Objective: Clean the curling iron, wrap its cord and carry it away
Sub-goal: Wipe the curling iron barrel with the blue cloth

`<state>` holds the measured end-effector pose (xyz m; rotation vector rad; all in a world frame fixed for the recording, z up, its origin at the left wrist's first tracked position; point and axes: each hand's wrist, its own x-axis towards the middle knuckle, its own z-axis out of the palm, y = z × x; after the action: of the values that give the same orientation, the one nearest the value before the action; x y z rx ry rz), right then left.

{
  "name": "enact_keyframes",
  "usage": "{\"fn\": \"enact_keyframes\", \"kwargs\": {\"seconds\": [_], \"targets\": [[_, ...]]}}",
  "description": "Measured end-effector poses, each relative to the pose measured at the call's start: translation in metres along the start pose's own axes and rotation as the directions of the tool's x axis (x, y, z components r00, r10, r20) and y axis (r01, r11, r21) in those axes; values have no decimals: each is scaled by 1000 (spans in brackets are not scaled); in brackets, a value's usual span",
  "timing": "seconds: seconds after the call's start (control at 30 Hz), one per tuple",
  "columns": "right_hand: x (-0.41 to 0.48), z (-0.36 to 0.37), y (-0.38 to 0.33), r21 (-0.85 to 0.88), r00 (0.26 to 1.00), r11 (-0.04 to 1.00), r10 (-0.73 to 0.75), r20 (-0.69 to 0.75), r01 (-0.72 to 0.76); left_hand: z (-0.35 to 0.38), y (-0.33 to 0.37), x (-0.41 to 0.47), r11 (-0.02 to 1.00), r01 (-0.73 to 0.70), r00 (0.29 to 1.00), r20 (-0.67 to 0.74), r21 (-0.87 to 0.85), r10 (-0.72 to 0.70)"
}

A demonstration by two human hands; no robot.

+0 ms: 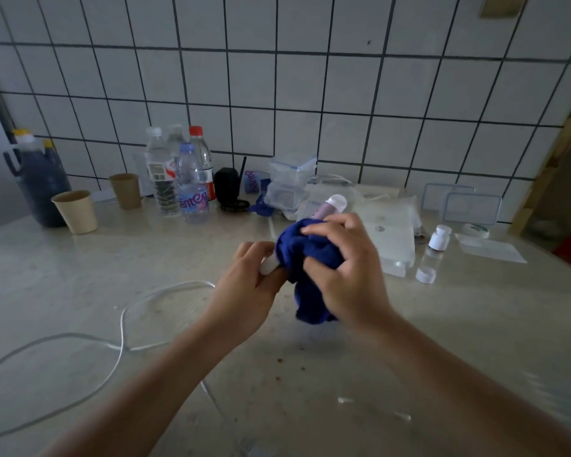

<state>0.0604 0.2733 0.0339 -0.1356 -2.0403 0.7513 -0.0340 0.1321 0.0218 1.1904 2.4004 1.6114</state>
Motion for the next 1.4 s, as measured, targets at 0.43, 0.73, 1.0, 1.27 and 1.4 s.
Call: {"fn": "enact_keyframes", "kwargs": {"seconds": [0.43, 0.73, 1.0, 1.27, 1.4], "targets": [[1, -1, -6, 37, 998, 997, -68, 15, 67, 0, 3, -7, 979, -85, 993, -99, -187, 67], [31, -36, 6, 13, 967, 1000, -13, -256, 16, 4, 5, -9, 1000, -15, 995, -96, -20, 13], [7, -6, -1, 50, 998, 998, -40, -38, 42, 2, 2, -2, 997, -73, 982, -174, -19, 69], [26, -30, 3, 44, 969, 998, -36, -244, 48, 5, 7, -13, 997, -80, 994, -77, -21, 78], [-3, 0, -6, 82, 997, 994, -74, -1, 74, 2, -1, -6, 995, -91, 987, -133, 32, 95]]}}
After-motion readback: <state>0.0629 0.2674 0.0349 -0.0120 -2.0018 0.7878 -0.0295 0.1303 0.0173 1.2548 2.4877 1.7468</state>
